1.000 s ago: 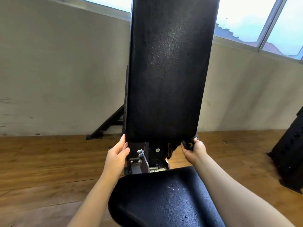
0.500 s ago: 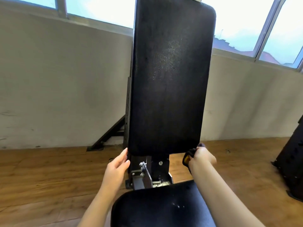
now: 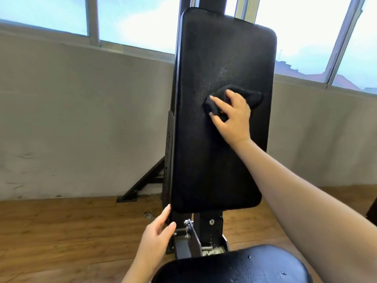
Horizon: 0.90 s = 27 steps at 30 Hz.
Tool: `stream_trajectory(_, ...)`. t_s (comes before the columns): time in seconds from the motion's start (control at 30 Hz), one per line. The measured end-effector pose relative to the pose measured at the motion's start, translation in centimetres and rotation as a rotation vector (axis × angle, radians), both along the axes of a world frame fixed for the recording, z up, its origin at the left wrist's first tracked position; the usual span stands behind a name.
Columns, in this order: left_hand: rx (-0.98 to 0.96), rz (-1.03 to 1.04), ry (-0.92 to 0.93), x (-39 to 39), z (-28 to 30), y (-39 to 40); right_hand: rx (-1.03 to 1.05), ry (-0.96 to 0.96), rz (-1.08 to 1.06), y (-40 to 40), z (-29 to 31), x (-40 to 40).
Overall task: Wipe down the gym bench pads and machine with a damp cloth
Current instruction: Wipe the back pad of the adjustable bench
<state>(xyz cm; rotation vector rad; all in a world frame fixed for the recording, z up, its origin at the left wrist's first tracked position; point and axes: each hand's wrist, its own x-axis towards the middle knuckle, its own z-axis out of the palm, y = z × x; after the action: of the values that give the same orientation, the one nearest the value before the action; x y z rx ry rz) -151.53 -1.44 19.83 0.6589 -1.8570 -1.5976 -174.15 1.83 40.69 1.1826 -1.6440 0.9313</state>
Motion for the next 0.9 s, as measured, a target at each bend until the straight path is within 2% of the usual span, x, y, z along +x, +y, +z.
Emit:
stream_trajectory(0.07, -0.024, 0.025, 0.000, -0.1, -0.1, 0.0, -0.101, -0.086, 0.082, -0.7, -1.6, 1.1)
stream_trajectory(0.13, -0.032, 0.058, 0.008, -0.3, -0.2, 0.0, -0.081, -0.123, 0.167, -0.7, -5.1, 2.9)
stream_trajectory(0.23, -0.035, 0.062, 0.018, -0.6, -0.1, 0.1, 0.179, 0.055, 0.193, 1.7, -12.8, 4.7)
stream_trajectory(0.3, -0.041, 0.060, 0.026, -0.7, -0.1, 0.2, 0.372, 0.169, 0.210, 3.7, -15.9, 4.5)
stream_trajectory(0.4, -0.018, 0.067, 0.040, -0.8, -0.3, 0.1, 0.532, 0.314, 0.250, 4.8, -13.8, 3.5)
stream_trajectory(0.43, -0.012, 0.069, 0.042, -0.9, -0.4, 0.0, 0.497, 0.310, 0.244, 4.5, -11.8, 3.1)
stream_trajectory(0.53, 0.006, 0.086, 0.052, -1.2, -0.5, -0.2, 0.189, 0.157, 0.124, 2.6, -3.5, 1.6)
stream_trajectory(0.63, -0.011, 0.097, 0.050, -1.4, -0.8, -0.4, 0.098, 0.136, 0.047, 0.3, 2.3, 0.1)
stream_trajectory(0.7, -0.031, 0.110, 0.054, -1.5, -0.9, -0.7, 0.053, 0.147, 0.092, -1.0, 1.9, 0.0)
stream_trajectory(0.8, -0.037, 0.125, 0.059, -1.8, -1.2, -0.9, -0.010, 0.089, 0.189, -0.8, -3.0, 1.2)
stream_trajectory(0.9, -0.034, 0.119, 0.065, -1.7, -1.1, -0.7, 0.097, 0.053, 0.243, 1.9, -10.2, 2.6)
